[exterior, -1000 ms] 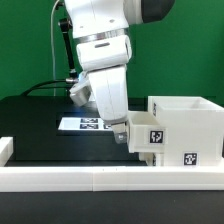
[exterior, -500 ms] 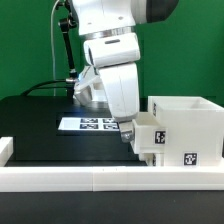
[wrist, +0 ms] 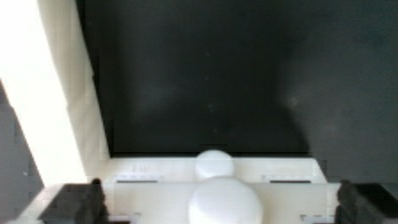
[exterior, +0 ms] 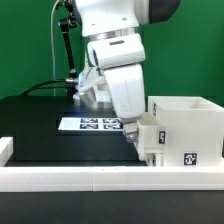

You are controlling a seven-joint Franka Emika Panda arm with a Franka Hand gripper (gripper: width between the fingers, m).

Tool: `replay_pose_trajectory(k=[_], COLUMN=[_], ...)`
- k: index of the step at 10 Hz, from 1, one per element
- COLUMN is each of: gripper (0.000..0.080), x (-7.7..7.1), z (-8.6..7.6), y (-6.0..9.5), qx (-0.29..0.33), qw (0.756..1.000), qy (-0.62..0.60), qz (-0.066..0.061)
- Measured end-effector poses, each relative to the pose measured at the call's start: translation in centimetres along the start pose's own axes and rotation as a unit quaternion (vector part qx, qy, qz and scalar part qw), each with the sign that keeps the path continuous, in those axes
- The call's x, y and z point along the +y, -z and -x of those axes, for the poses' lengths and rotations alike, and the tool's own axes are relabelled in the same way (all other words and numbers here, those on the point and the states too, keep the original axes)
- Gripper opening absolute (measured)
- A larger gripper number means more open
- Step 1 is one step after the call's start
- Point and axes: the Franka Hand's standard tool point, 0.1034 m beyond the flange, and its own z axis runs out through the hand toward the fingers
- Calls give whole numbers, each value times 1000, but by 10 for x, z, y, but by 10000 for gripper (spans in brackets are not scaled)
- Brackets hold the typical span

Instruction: Assemble drawer

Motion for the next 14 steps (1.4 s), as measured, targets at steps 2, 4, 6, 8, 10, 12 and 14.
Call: replay_pose_trajectory(k=[2, 4, 6, 8, 10, 12, 14], gripper=[649, 648, 649, 649, 649, 649, 648], x=[0, 0, 0, 0, 0, 0, 1], z=[-11, -10, -10, -9, -10, -10, -10], y=[-3, -3, -3, -3, -4, -3, -4], qx=[-10, -18, -18, -18, -18, -18, -18], qw=[1000, 1000, 1000, 1000, 1000, 1000, 1000], qy=[16, 15, 13, 13, 13, 22, 25], qz=[-4, -4, -5, -5, -5, -5, -4])
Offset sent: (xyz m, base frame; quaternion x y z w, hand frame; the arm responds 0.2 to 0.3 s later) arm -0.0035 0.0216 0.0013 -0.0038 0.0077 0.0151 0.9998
